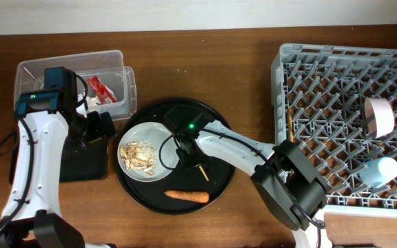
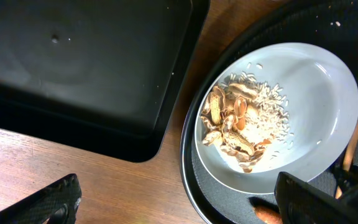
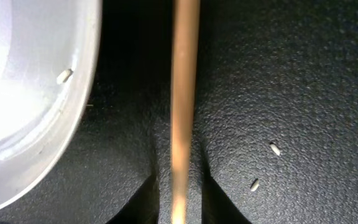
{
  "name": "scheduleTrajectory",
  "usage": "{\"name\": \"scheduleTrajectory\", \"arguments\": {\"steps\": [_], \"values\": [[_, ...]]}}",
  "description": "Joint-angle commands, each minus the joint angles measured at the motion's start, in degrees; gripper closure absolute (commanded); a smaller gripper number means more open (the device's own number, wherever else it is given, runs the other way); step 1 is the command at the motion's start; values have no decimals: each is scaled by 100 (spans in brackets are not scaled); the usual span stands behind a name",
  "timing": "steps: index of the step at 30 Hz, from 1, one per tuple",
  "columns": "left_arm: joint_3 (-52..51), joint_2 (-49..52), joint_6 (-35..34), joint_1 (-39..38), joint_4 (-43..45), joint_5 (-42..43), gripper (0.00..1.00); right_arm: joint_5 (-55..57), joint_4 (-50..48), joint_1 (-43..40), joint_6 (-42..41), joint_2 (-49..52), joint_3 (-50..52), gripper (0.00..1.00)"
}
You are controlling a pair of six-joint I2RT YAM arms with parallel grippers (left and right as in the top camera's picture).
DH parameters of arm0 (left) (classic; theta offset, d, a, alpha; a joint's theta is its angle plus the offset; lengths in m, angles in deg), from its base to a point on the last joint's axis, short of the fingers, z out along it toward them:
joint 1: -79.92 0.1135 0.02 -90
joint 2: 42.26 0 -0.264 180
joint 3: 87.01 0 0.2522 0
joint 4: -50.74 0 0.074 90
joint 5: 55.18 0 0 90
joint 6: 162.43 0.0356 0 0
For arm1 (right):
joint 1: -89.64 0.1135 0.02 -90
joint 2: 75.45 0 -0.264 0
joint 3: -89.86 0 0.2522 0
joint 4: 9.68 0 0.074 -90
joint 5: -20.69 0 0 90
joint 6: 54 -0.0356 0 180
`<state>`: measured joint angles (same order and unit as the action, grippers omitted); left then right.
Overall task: Sort waste into correct bins and load items into the dishwasher rack
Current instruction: 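Reach the right gripper back and grasp the second chopstick, then place the second chopstick into the dish rack with the right gripper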
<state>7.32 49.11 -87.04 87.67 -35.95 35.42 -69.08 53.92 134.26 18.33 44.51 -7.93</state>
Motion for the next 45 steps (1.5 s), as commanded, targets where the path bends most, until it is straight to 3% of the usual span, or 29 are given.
{"name": "scheduleTrajectory", "arguments": {"steps": [1,4,10,16,21,25,29,32,34,37,38,40,45], "values": [[90,-92,-59,26,-7,-37,1,63,74,37,-286,236,24,87],[90,-92,-59,26,-7,-39,1,44,94,37,-431,234,24,96],[90,-92,-59,26,-4,-39,1,52,774,-319,-417,-417,-597,96],[90,-92,-61,26,-2,-37,1,374,2085,-1882,-197,-2286,-1075,96],[90,-92,-61,24,0,116,1,372,3014,-3418,549,-2691,-949,96],[90,-92,-61,24,-2,118,1,345,2601,-3991,546,-2691,44,96],[90,-92,-61,24,7,177,1,328,1493,-4004,544,-2691,1322,96],[90,-92,-61,13,31,179,1,334,1215,-4004,549,-2693,1609,96],[90,-92,-61,-83,61,175,1,341,1244,-4015,658,-2796,1464,86],[90,-92,-61,-446,234,177,1,341,1429,-4015,699,-3257,1106,44],[90,-92,-61,-684,358,179,1,343,1539,-4022,697,-3526,960,25],[90,-85,-61,-979,516,177,1,341,1637,-4026,693,-3886,874,3],[85,315,-111,-2153,970,175,1,26,2258,-4026,695,-4664,874,2]]}}
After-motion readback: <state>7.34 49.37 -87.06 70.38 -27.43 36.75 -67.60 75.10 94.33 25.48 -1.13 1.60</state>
